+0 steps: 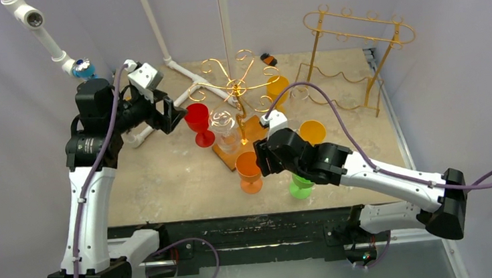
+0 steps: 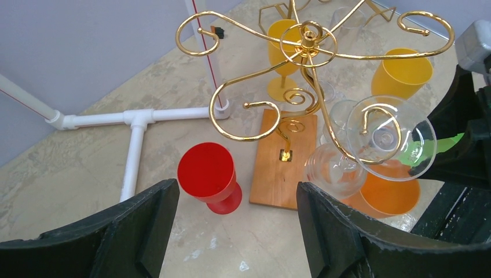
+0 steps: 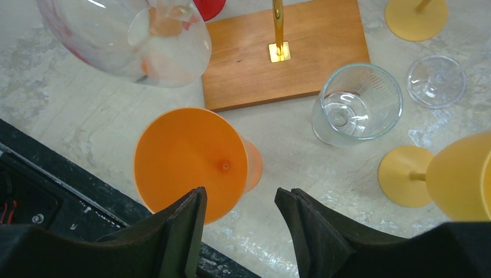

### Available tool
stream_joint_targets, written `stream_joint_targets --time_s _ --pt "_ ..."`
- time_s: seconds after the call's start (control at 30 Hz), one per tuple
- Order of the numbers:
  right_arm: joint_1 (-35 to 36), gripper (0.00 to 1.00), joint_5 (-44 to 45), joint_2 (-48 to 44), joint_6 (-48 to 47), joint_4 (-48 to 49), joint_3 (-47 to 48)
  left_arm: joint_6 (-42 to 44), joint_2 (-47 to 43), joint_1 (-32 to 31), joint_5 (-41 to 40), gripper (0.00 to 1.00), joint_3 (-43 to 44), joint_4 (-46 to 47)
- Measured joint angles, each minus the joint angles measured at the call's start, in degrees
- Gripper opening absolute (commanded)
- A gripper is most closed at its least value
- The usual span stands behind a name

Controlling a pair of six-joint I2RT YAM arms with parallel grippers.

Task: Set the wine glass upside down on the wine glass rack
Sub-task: Pick up the wine glass at the center of the board.

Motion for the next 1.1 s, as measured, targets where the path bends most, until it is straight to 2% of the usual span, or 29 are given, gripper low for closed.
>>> stream_joint_targets --time_s 0.13,0.27,0.47,0.6,0.77,0.93,1.1 --pt "0.0 0.55 -1.0 1.0 1.1 3.1 -2.4 0.0 -0.5 0.0 0.0 0.79 0.6 -0.8" --pt "0.0 0.45 -1.5 2.8 2.2 5.0 -4.1 0.0 -0.7 0.0 0.0 0.79 1.0 -1.4" --pt "0.0 0.0 -2.6 3.3 3.4 6.8 -4.9 0.1 -0.7 0.0 0.1 0.79 1.2 -1.9" --pt "0.0 0.0 -2.6 0.3 3.2 4.1 -5.0 0.0 -0.7 0.0 1.2 0.8 2.2 -2.7" --pt "0.0 0.0 -4.2 -8.7 1.5 -2.4 -2.5 -0.5 -0.7 0.0 4.1 0.83 4.5 -4.3" --pt "0.0 0.0 -10.1 -15.7 -1.1 -7.6 7.5 -1.0 -1.3 0.0 7.3 0.88 6.0 -5.5" --pt "0.0 0.0 -13.4 -16.3 -4.1 -8.1 22.1 -2.8 -3.0 0.0 10.8 0.9 6.4 -5.5"
